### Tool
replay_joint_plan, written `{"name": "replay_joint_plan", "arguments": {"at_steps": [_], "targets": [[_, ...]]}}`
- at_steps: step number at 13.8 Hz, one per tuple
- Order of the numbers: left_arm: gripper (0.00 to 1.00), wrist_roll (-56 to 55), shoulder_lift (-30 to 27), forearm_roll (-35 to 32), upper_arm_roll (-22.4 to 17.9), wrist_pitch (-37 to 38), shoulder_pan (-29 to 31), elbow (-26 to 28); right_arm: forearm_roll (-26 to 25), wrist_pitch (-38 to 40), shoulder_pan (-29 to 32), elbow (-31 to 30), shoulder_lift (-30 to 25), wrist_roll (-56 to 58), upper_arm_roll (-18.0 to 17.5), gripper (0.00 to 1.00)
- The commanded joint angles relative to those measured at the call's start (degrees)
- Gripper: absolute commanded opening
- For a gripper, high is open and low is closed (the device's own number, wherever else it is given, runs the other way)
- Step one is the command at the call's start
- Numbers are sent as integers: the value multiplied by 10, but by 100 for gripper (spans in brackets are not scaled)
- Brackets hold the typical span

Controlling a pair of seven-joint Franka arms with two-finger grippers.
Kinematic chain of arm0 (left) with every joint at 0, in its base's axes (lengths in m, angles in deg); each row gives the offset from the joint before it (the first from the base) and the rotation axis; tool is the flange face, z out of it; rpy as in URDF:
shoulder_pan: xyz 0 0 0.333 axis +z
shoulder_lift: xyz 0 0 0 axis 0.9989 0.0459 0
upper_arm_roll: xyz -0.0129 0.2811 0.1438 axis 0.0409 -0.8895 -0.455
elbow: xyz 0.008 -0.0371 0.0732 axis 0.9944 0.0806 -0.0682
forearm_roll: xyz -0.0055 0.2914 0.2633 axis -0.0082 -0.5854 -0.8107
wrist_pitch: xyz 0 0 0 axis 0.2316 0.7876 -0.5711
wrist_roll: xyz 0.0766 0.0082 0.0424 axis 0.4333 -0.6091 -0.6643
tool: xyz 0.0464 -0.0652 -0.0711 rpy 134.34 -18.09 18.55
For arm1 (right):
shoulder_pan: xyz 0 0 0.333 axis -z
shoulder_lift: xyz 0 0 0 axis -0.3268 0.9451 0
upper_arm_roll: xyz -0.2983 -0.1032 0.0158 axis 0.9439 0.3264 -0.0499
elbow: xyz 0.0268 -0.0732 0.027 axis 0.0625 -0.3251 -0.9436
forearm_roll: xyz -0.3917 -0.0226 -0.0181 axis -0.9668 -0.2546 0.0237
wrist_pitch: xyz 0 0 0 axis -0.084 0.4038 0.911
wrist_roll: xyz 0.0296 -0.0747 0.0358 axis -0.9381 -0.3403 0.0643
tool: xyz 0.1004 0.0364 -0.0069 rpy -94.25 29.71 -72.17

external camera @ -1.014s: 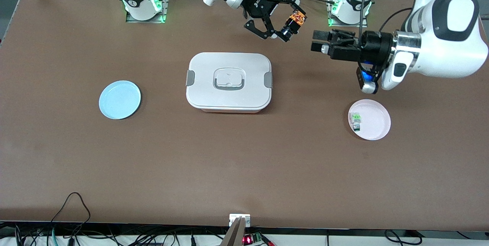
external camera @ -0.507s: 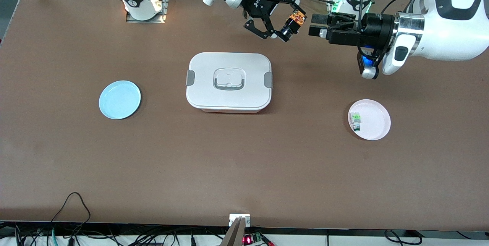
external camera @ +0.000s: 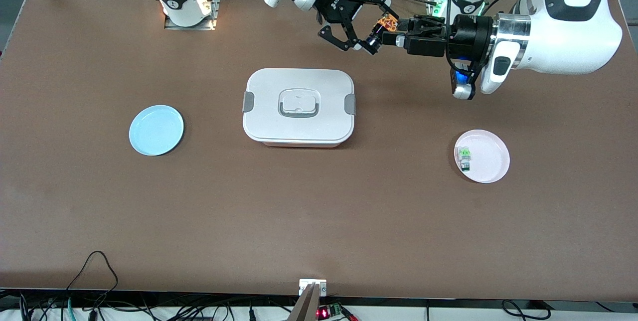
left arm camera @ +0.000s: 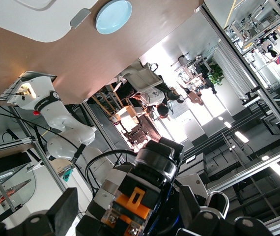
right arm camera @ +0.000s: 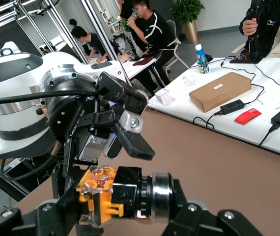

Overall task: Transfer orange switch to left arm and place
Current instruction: 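Grasp the switch with the left gripper while the right gripper holds it, then lower the switch onto the white plate while the right gripper withdraws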

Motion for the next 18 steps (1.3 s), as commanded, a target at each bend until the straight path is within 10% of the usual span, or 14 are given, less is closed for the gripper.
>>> {"name": "replay_joint_plan", "arguments": {"at_steps": [1,3,7,13,14,15,18], "targets": [[80,-7,-17,18,2,-9,1,14,2,-6,-4,10,7,-4,-1,0],[69,-7,-17,18,3,-9,1,14,1,-6,-4,10,7,-4,0,0],[0,1,-17,18,3,-7,1,14,1,-6,-4,11,7,-4,-1,0],[0,2,-17,14,2,-6,6,13,0,-6,-4,13,7,-4,0,0],[0,1,-17,13,2,-7,8,13,6,-6,-4,15,7,-4,-1,25],[0,0,-16,11,-2,-6,10,13,6,-5,-4,15,7,-4,-1,99],[0,0,-14,8,-6,-8,20,14,7,-5,-4,15,7,-13,-1,100]]}}
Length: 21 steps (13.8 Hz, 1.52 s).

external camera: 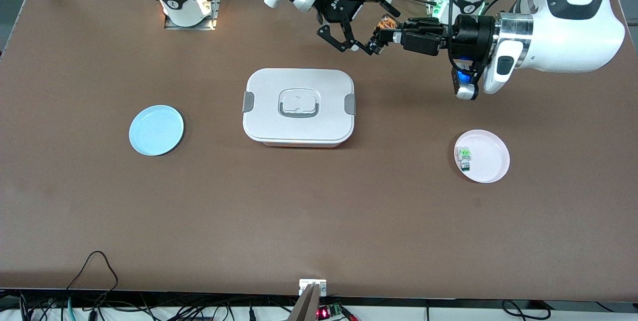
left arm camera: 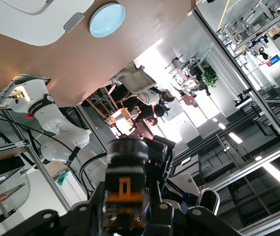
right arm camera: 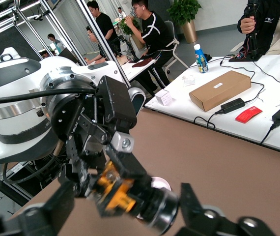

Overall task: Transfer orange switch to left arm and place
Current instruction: 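Lower the switch onto the white plate while the right gripper withdraws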

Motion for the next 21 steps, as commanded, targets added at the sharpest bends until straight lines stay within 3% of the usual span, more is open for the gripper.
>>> {"name": "replay_joint_plan", "arguments": {"at_steps": [1,4,8,10,13,16,17,20,21], "targets": [[0,-3,-9,0,-2,-2,15,12,5,-3,-3,12,6,1,-1,100],[0,-3,-8,-6,-7,-2,24,13,5,-3,-3,12,6,1,-1,100],[0,25,6,-78,-35,-2,28,13,8,24,8,12,7,1,1,100],[0,48,18,-162,-45,-2,30,11,21,108,39,12,5,-12,8,100],[0,141,34,-343,-47,-5,29,5,25,203,96,13,5,-11,9,100],[0,189,64,-440,-53,-17,30,6,24,325,147,13,-3,-10,14,100],[0,225,75,-494,-53,-28,30,6,20,376,159,13,-17,-7,29,100],[0,316,115,-624,-59,-94,32,13,16,512,161,12,-61,20,119,100],[0,350,141,-679,-72,-126,35,13,14,590,161,11,-76,17,169,100]]}}
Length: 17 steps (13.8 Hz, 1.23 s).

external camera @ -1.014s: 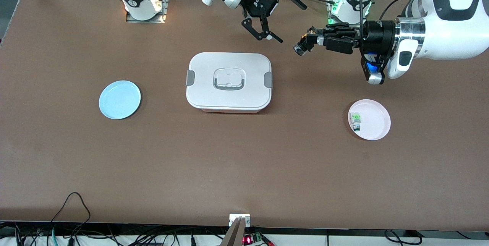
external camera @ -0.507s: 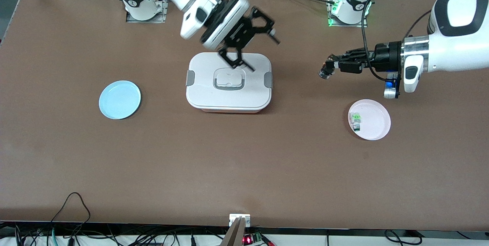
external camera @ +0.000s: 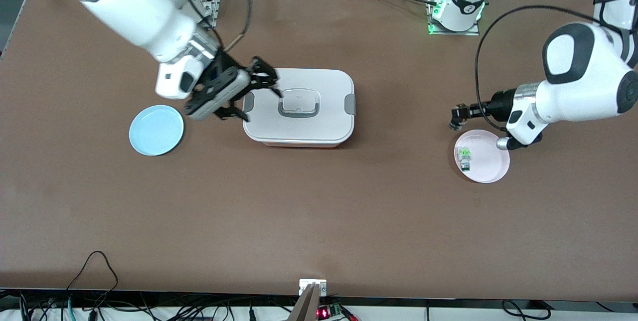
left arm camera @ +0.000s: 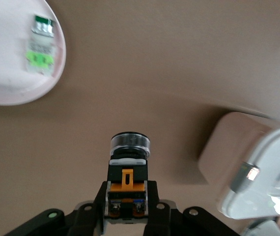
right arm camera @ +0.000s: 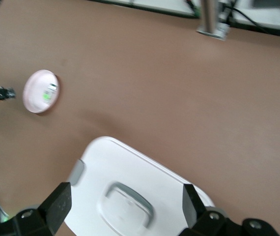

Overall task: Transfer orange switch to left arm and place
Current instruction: 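Lower the switch onto the white plate while the right gripper withdraws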

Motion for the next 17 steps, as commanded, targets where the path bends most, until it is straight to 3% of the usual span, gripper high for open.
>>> {"name": "replay_joint_plan", "arguments": {"at_steps": [1,4,8,11,13,17], "targets": [[0,71,37,-86,-18,-49,4,-4,-4,101,-1,-6,-28,2,64,100],[0,120,86,-146,-31,-133,14,-4,-78,163,-1,-6,-35,-6,89,100],[0,198,144,-150,-57,-236,21,2,-104,221,-6,-6,-54,-20,156,100],[0,201,163,-150,-57,-249,28,2,-127,266,-18,-5,-71,-33,210,100],[0,201,171,-150,-57,-267,28,9,-143,274,-69,-5,-79,-44,276,100],[0,202,172,-151,-57,-278,33,19,-145,289,-101,-6,-103,-86,323,100]]}}
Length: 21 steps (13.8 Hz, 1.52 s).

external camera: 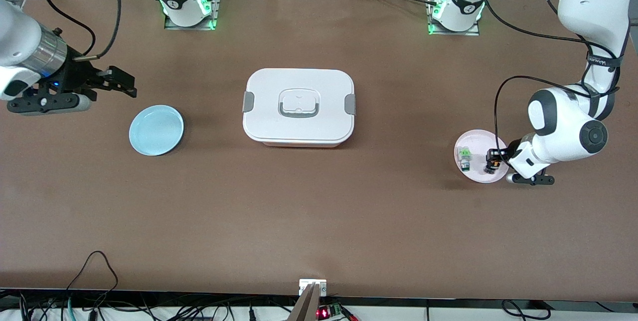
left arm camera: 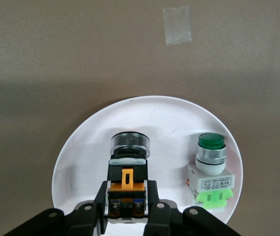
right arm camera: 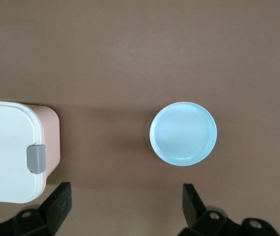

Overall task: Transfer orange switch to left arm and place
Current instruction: 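Open the left gripper to release the switch beside the green switch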

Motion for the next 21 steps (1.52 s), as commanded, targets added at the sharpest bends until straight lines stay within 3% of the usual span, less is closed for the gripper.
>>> {"name": "replay_joint_plan", "arguments": {"at_steps": [1,2,3,8,15,18,21], "targets": [[0,9,-4,-14,1,-9,5,10,-18,12,-31,-6,-27,-34,28,100],[43,8,-4,-13,1,-8,5,11,-34,12,-31,-6,-33,-34,28,100],[99,9,-5,-13,1,-8,6,12,-41,12,-30,-10,-42,-35,28,100],[100,9,-43,-13,0,-1,13,24,-40,11,-27,-5,-47,-42,29,100],[100,1,-173,-13,1,-19,27,96,-39,10,-26,-3,-46,-42,28,100],[100,7,-251,-14,2,-5,17,73,-40,10,-26,8,-45,-40,28,100],[100,8,-276,-14,2,171,15,-33,-40,12,-27,9,-44,-42,28,100]]}}
